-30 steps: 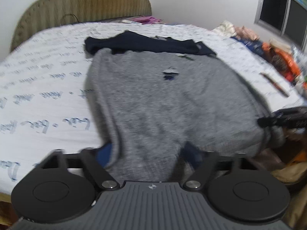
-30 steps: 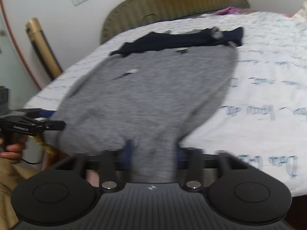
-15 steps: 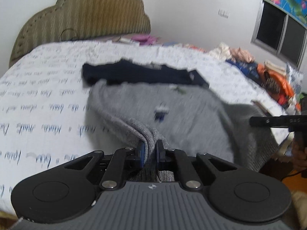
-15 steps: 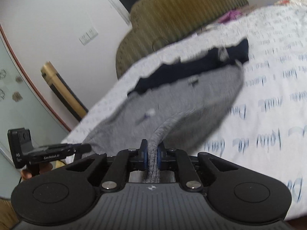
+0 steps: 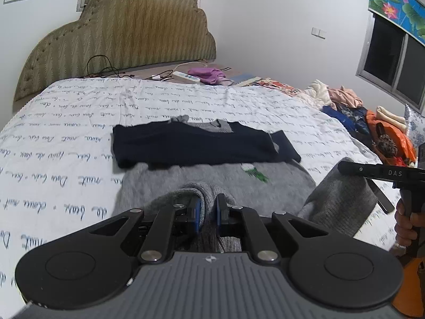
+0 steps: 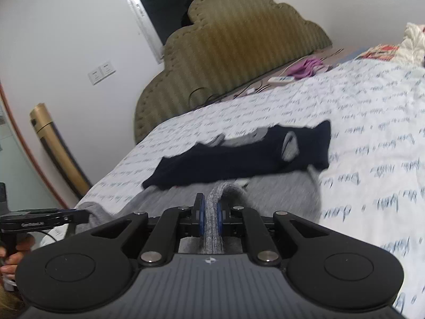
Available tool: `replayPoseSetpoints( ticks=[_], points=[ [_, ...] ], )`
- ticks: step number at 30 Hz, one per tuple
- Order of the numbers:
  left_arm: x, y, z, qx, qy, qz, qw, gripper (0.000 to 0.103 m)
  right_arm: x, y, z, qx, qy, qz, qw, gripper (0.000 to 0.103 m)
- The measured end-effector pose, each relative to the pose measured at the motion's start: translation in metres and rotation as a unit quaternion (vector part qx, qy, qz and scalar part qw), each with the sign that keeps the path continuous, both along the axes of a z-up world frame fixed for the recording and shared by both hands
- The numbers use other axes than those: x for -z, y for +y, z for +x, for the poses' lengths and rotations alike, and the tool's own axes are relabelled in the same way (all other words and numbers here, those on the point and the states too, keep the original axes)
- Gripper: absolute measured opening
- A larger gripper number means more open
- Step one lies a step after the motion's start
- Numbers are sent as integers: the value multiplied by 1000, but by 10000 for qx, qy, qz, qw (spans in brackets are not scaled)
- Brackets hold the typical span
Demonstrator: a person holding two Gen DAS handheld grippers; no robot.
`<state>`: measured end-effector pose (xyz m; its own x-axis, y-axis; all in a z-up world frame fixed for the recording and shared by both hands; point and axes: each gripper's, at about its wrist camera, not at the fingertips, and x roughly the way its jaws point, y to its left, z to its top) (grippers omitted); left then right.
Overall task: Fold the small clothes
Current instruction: 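Lift the held hem with both tools and carry it toward the collar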
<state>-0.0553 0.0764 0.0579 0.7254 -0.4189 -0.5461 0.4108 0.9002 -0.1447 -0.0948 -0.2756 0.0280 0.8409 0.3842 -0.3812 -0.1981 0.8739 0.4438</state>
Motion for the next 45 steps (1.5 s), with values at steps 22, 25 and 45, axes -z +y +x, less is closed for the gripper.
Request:
replayPoseSetpoints(
  ticks=[22,25,45],
  points=[
    [65,-2,73,1,1141,332,9929,25,84,-61,-2,335,1505,1265,9799,78],
    [73,11,67,-64,1168,128,9931,43,95,-49,-5,196,1655,1383,9763,77],
    [63,20,24,60,737,135,9972,9,76,-35,-11,88,1035,1658,9807,8]
  ],
)
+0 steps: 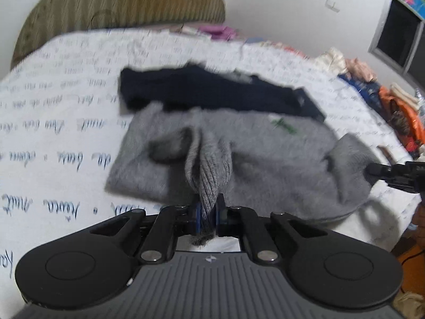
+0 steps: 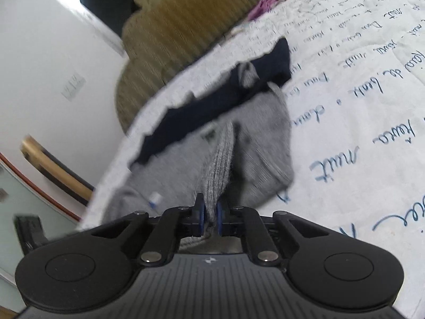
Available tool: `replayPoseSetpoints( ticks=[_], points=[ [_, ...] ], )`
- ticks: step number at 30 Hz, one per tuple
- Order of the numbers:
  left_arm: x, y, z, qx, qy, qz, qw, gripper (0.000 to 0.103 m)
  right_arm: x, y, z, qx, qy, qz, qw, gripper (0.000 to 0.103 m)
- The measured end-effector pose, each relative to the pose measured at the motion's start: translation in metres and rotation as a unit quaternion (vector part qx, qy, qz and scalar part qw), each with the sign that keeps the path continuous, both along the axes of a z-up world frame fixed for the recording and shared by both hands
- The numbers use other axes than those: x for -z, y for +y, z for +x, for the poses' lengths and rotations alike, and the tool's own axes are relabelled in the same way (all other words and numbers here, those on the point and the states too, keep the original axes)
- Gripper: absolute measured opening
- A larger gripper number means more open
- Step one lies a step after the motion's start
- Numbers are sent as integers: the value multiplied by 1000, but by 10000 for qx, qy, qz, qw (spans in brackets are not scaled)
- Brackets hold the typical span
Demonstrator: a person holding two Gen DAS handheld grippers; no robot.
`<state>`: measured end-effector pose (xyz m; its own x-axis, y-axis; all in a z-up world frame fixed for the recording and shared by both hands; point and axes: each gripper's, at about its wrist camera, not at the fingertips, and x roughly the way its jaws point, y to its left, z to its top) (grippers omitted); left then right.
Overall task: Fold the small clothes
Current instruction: 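Lift the held hem with both tools and carry it toward the collar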
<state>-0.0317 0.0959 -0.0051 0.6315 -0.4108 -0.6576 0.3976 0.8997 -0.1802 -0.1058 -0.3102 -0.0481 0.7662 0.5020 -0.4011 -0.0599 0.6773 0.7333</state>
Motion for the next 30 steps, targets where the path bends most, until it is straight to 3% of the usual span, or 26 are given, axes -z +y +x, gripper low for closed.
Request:
replayPoseSetpoints(
  ticks=[6,12,16,24,30],
  points=[
    [-46,-3,-14,82,-664,-345,9972,9,-20,-10,12,22,-493,617,9969,8],
    [-77,-17,-7,70,-1152,-340,9927,9,-42,-9,37,108,-805,331,9961,8],
    [-83,-24,11,-86,-1259,-288,9916,9,-52,-15,53,317,-979,220,9944,8],
    [-74,-30,56,-581,-1008,-19,9932,9,-62,-22,84,613,-1114,-141,9918,8],
    [-77,-35,70,-684,-1024,52,9924,9,-65,-17,99,789,-1175,-449,9889,8]
  ],
)
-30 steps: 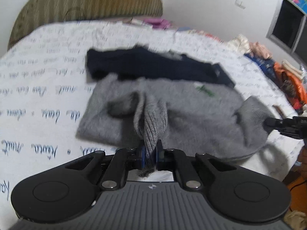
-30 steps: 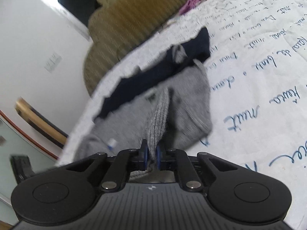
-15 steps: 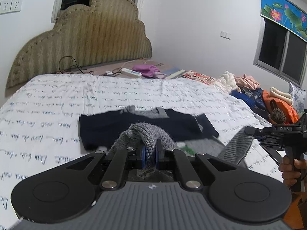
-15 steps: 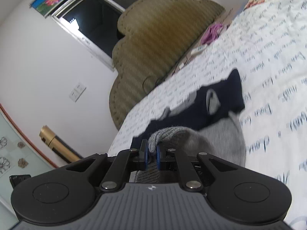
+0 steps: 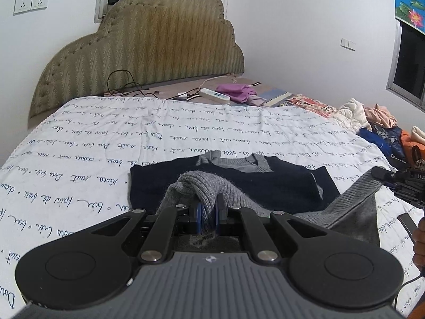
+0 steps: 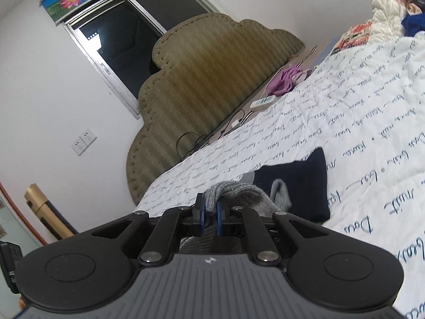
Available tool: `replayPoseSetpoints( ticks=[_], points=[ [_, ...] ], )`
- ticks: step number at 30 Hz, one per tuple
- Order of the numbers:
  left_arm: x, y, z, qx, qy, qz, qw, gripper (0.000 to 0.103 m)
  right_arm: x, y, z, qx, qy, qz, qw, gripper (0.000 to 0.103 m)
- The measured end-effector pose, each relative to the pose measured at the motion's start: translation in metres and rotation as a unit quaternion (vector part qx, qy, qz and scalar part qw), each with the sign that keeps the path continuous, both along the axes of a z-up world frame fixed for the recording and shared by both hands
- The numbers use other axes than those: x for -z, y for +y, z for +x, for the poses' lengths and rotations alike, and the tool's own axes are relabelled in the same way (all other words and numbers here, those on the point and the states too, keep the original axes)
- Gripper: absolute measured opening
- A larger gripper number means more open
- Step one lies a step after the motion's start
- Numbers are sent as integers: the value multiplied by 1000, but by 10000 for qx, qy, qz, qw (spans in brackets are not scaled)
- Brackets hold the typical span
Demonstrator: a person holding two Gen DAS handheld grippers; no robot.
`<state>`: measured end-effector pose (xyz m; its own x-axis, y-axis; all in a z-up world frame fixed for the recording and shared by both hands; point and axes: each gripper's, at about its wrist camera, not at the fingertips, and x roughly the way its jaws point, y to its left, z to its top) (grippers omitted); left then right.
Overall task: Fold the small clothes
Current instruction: 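Lift the held hem with both tools and carry it toward the collar, then carry the hem over the folded sleeves toward the collar with both tools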
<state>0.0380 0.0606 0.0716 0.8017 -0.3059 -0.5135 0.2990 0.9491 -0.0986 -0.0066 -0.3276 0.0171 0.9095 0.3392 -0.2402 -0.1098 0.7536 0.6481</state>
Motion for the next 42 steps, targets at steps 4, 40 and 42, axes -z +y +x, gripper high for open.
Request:
replayPoseSetpoints(
  ticks=[4,40,42],
  points=[
    [-3,-5,8,-42,-32,51,10000,9,-4,2,7,161,-54,-217,9996,8],
    [5,-28,112,-476,482,790,9946,9,5,-10,98,735,115,-352,9966,8],
    [7,-29,115,-467,498,829,9942,9,7,-11,100,749,127,-330,9966,8]
  ],
)
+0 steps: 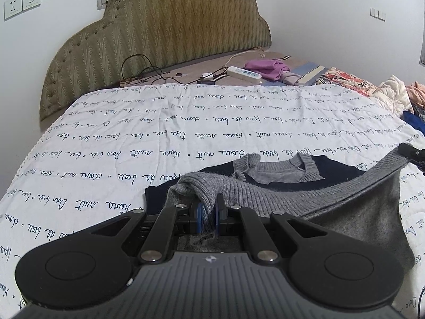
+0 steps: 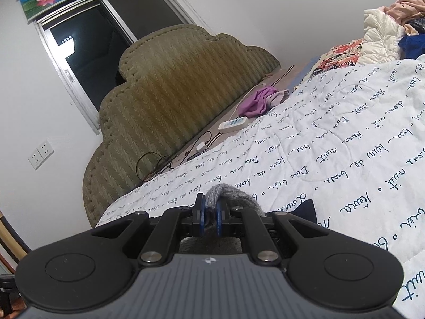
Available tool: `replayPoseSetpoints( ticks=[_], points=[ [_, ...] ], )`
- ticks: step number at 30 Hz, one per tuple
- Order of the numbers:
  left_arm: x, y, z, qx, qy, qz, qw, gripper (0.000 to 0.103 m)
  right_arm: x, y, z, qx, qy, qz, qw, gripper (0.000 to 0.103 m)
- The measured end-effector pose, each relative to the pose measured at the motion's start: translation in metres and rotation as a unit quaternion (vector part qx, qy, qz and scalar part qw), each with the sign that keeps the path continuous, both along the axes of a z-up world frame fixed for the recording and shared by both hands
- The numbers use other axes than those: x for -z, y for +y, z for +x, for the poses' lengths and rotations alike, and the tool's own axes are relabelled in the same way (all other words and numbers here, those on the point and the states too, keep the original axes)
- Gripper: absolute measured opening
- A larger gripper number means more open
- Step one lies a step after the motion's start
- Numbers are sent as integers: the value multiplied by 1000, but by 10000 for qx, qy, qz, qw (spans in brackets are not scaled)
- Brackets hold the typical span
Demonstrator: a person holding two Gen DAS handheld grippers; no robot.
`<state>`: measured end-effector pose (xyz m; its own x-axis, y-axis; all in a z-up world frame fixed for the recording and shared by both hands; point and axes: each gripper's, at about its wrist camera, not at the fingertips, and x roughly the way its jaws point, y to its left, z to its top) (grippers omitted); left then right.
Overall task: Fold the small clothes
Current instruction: 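Carry the hem over the folded sleeves toward the collar with both tools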
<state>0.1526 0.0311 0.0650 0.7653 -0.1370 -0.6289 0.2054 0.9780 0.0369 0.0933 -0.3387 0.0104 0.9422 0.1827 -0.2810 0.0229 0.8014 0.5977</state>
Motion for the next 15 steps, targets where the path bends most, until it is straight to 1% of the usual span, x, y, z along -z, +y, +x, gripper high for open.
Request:
replayPoseSetpoints(
  ticks=[6,11,15],
  points=[
    [3,-5,9,10,66,50,10000,9,4,-3,5,54,2,62,10000,8],
    [2,-12,15,0,33,118,9999,9,7,-7,11,116,15,162,9998,8],
    [4,-18,20,0,3,215,9998,9,8,-8,16,153,38,127,9998,8]
  ],
)
